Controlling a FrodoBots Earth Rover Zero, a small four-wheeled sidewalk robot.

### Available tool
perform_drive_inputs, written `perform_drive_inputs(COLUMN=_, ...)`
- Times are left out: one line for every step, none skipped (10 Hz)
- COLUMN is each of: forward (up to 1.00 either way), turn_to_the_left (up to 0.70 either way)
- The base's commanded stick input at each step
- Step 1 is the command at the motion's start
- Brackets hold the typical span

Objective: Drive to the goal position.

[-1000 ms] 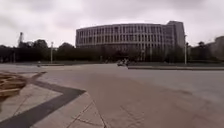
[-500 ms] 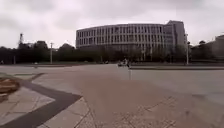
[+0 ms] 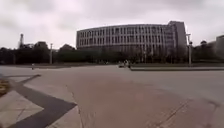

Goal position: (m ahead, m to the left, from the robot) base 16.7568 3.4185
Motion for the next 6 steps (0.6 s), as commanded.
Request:
perform_drive_inputs(forward=0.70, turn_to_the_left=0.00)
perform_drive_inputs(forward=0.70, turn_to_the_left=0.00)
perform_drive_inputs(forward=0.70, turn_to_the_left=0.00)
perform_drive_inputs(forward=0.70, turn_to_the_left=0.00)
perform_drive_inputs(forward=0.70, turn_to_the_left=0.00)
perform_drive_inputs(forward=0.70, turn_to_the_left=0.13)
